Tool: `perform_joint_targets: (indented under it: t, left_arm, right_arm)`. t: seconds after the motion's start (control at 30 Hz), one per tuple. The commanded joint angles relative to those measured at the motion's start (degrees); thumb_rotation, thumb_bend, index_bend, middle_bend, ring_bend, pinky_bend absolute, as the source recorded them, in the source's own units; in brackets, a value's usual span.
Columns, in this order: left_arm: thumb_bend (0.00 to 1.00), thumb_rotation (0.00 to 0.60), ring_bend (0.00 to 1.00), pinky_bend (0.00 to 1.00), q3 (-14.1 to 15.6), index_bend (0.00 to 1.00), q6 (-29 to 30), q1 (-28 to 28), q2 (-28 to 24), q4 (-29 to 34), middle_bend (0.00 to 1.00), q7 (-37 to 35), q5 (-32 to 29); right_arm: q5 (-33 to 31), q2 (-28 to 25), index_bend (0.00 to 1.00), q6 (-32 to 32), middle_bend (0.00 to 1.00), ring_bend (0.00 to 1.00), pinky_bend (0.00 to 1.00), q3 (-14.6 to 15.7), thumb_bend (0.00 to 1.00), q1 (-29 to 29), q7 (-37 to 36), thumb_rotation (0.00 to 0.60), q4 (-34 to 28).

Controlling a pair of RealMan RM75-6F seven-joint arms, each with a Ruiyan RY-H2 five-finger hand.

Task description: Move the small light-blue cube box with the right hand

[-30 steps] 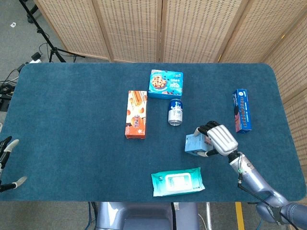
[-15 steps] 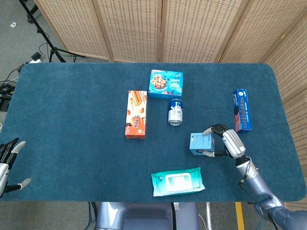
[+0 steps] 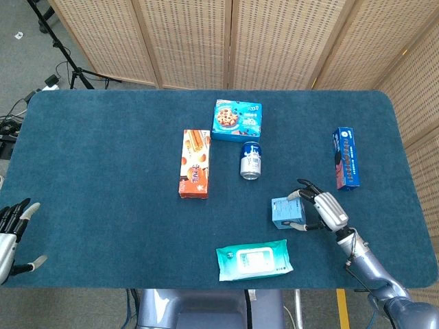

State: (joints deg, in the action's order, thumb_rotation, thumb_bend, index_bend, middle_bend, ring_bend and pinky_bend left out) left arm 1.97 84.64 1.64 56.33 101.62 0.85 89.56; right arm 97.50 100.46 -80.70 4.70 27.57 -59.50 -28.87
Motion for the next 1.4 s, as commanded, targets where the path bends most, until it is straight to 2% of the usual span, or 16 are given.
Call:
perform_joint_targets:
  t: [0.03, 0.4, 0.43, 0.5, 0.67, 0.77, 0.87, 1.0, 1.17, 1.4]
  left_arm:
    - [0.00, 0.600, 0.00, 0.00, -0.01, 0.00, 0.36, -0.12, -0.02, 0.08, 0.00, -0.07, 0.12]
    - [0.00, 0.600, 0.00, 0.00, 0.35, 0.00, 1.23, -0.50, -0.49, -0.32, 0.00, -1.56, 1.07]
    - [0.00, 0.600, 0.00, 0.00, 0.38, 0.00, 1.47, -0.57, -0.57, -0.31, 0.00, -1.76, 1.29]
    - [0.00, 0.600, 0.00, 0.00, 0.51, 0.00, 1.75, -0.68, -0.70, -0.43, 0.00, -2.08, 1.68]
    - [0.00, 0.600, 0.00, 0.00, 0.53, 0.00, 2.03, -0.77, -0.67, -0.65, 0.00, -2.26, 1.89]
    - [0.00, 0.600, 0.00, 0.00, 0.62, 0.00, 1.80, -0.69, -0.60, -0.67, 0.00, -2.04, 1.94]
    - [0.00, 0.600, 0.00, 0.00, 0.56, 0.00, 2.05, -0.79, -0.55, -0.65, 0.00, -1.94, 1.90]
    - [0.00, 0.600, 0.00, 0.00, 0.40, 0.00, 1.80, -0.68, -0.41, -0.72, 0.00, -1.71, 1.48]
    - [0.00, 0.600, 0.00, 0.00, 0.44, 0.00, 1.40, -0.52, -0.26, -0.59, 0.00, -1.21, 1.40]
    - [0.00, 0.600, 0.00, 0.00, 0.33, 0.00, 1.11, -0.42, -0.08, -0.52, 0.00, -0.77, 0.95]
  right_arm:
    - [1.03, -1.24, 0.15, -0.89, 0.02, 0.00, 0.20, 0.96, 0.26, -0.02, -0.38, 0.600, -0.05]
    - [2.63, -7.06, 0.02, -8.88, 0.00, 0.00, 0.10, 1.19, 0.23, -1.36, 3.46, 0.600, -6.08]
    - [4.25, -8.90, 0.01, -9.81, 0.00, 0.00, 0.09, 1.93, 0.22, -0.80, 8.34, 0.600, -5.61]
    - [6.90, -13.56, 0.00, -8.49, 0.00, 0.00, 0.08, 3.69, 0.19, 0.68, 18.05, 0.600, -9.17]
    - [11.15, -25.11, 0.00, -3.52, 0.00, 0.00, 0.08, 5.15, 0.02, 4.94, 39.53, 0.600, -25.38]
    - [14.64, -28.05, 0.00, -1.48, 0.00, 0.00, 0.07, 5.34, 0.00, 7.24, 51.33, 0.600, -28.53]
    - [17.14, -29.05, 0.00, -0.39, 0.00, 0.00, 0.07, 5.72, 0.00, 8.59, 56.89, 0.600, -29.20]
    - [19.90, -28.76, 0.00, -1.42, 0.00, 0.00, 0.07, 6.01, 0.00, 9.49, 60.03, 0.600, -28.78]
    - [21.46, -25.94, 0.00, -2.33, 0.00, 0.00, 0.07, 6.11, 0.00, 10.04, 60.31, 0.600, -24.77]
    - [20.84, -22.61, 0.00, 0.30, 0.00, 0.00, 0.07, 5.66, 0.00, 11.53, 59.91, 0.600, -20.23]
